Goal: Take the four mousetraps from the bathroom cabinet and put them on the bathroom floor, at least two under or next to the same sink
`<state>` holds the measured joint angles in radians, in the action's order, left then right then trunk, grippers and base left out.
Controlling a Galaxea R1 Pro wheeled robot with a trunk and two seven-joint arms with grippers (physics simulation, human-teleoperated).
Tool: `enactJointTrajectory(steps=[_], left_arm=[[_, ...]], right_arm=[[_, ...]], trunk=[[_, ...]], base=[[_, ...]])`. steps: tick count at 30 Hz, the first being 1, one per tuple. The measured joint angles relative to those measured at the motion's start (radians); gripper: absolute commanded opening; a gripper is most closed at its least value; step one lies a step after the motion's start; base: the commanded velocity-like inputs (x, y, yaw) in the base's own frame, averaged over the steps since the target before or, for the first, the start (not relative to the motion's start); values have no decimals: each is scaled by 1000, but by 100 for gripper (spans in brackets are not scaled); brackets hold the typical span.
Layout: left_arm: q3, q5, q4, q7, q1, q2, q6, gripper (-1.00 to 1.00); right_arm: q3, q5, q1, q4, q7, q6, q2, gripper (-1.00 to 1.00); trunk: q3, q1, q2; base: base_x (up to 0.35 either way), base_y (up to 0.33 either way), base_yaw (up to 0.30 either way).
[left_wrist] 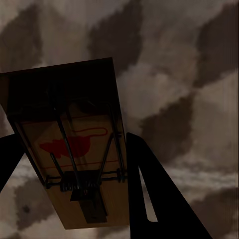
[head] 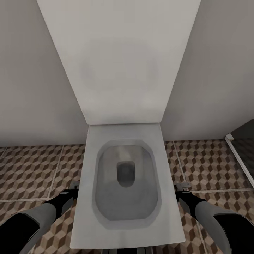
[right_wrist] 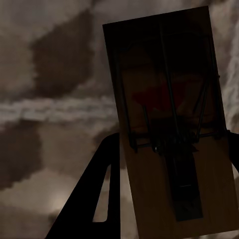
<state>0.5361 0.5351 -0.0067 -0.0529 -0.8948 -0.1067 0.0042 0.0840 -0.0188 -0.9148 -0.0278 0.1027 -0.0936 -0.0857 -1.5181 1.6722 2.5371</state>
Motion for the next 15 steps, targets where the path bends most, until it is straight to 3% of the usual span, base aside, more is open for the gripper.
enactJointTrajectory(steps=[15], left_arm=[[0,0,0,0,0,-1,8,-100]], right_arm=[[0,0,0,0,-1,-6,1,-100]], trunk=[[0,0,0]], base=[[0,0,0]])
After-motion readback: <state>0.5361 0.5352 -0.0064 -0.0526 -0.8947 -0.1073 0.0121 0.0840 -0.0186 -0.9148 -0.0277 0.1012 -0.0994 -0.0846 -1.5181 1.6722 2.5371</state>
